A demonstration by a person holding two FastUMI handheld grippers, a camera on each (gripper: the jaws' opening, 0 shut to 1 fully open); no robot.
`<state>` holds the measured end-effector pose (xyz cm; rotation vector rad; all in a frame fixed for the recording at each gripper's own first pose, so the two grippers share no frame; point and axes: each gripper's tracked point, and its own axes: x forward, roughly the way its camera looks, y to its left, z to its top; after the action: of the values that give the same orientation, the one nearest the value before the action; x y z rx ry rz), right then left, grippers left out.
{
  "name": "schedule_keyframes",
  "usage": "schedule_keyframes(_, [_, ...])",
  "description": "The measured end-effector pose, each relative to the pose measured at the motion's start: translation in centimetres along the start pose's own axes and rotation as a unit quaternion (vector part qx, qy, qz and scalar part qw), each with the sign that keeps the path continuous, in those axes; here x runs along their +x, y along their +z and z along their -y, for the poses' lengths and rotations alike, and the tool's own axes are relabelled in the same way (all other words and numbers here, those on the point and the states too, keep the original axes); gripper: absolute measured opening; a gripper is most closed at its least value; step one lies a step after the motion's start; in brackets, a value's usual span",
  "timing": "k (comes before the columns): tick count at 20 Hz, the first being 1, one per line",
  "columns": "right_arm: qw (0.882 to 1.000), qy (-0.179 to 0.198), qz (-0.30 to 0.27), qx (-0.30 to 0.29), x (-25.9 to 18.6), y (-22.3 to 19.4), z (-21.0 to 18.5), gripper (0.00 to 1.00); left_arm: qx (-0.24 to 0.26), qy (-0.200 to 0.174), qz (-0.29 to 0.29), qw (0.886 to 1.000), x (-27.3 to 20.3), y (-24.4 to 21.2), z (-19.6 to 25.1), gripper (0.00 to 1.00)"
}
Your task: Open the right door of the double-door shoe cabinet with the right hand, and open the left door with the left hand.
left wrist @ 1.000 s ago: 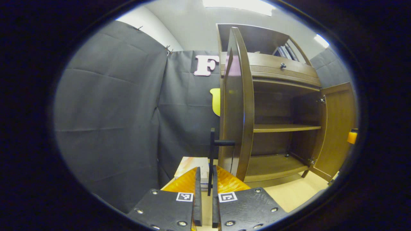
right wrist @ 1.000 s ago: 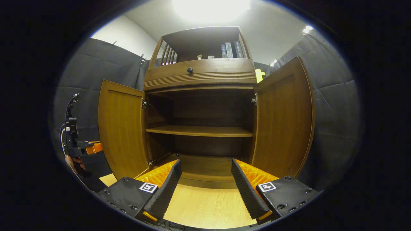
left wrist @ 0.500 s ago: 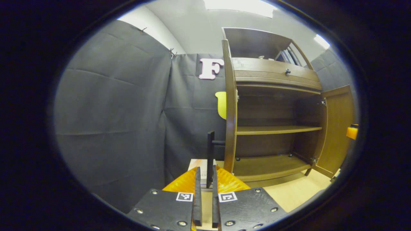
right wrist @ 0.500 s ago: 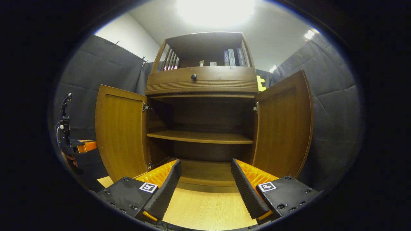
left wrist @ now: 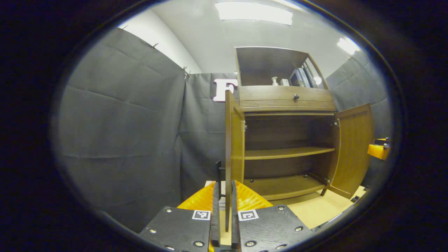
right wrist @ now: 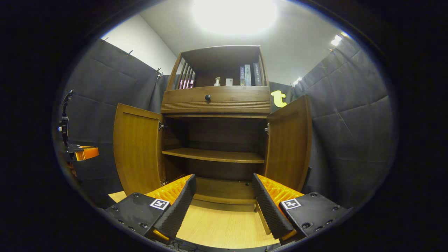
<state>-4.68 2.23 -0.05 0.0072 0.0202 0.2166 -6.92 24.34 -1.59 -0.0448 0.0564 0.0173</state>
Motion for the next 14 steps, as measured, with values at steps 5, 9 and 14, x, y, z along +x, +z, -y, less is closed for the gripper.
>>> schedule_keyframes(5, [1.0, -0.017, 0.011, 0.011, -3.3, 0.6, 2.6, 0.99, -0.004, -0.012, 0.003, 1.0, -4.5, 0.5, 2.8, 0.14])
schedule_keyframes(9, [1.0, -0.026, 0.018, 0.003, -4.6, 1.0, 3.5, 0.96, 0.002, -0.016, 0.008, 1.0, -6.9, 1.0, 4.3, 0.13])
schedule_keyframes(14, [0.999, -0.026, 0.022, 0.013, -6.0, 0.8, 3.3, 0.99, 0.017, -0.019, 0.007, 1.0, -9.0, 0.5, 5.4, 0.14])
